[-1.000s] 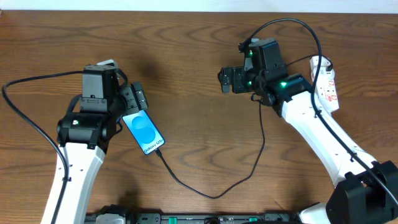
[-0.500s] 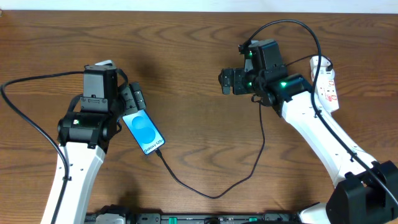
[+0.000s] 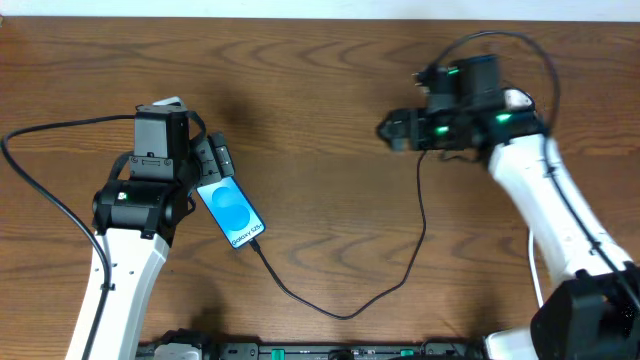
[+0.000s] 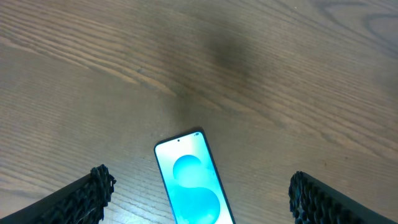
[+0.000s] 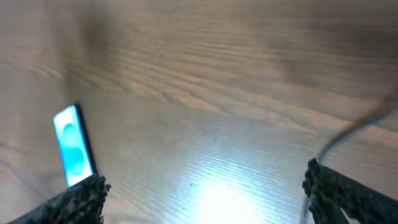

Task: Plug charger to phone and switch on socket
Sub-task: 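Raise the left gripper up off the phone, then move the right gripper over the power strip's charger socket switch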

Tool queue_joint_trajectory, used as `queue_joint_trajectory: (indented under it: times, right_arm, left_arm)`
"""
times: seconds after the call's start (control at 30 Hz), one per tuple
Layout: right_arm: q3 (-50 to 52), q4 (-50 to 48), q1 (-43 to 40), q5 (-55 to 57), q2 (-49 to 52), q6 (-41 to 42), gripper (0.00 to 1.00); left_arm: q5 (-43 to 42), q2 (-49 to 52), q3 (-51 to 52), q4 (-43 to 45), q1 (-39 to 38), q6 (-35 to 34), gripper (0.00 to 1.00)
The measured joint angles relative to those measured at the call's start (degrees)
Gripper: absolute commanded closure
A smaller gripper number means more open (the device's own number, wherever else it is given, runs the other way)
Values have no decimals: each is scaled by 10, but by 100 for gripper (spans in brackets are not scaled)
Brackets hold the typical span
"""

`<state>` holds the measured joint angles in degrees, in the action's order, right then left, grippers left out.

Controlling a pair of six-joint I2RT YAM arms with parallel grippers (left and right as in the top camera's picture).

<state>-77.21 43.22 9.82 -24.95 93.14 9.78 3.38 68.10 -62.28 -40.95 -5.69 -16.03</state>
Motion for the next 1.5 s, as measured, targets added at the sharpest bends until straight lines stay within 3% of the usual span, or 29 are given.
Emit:
queue_joint_trajectory:
  times: [0.23, 0.63, 0.8, 0.97, 1.5]
  right_arm:
    - [-62, 127, -102, -79, 0, -80, 1]
    - [-220, 228, -196, -91, 9, -145, 1]
    - [-353, 329, -213, -73, 81, -176, 1]
    - [-442, 366, -213, -45, 180, -196, 1]
    - [-454, 371, -271, -3, 287, -224, 1]
  left_arm:
    - [0, 0, 0, 0, 0, 0, 7]
    - [0, 0, 0, 0, 0, 0, 7]
    - [0, 0, 0, 0, 0, 0, 7]
    - [0, 0, 0, 0, 0, 0, 7]
    - [0, 0, 0, 0, 0, 0, 7]
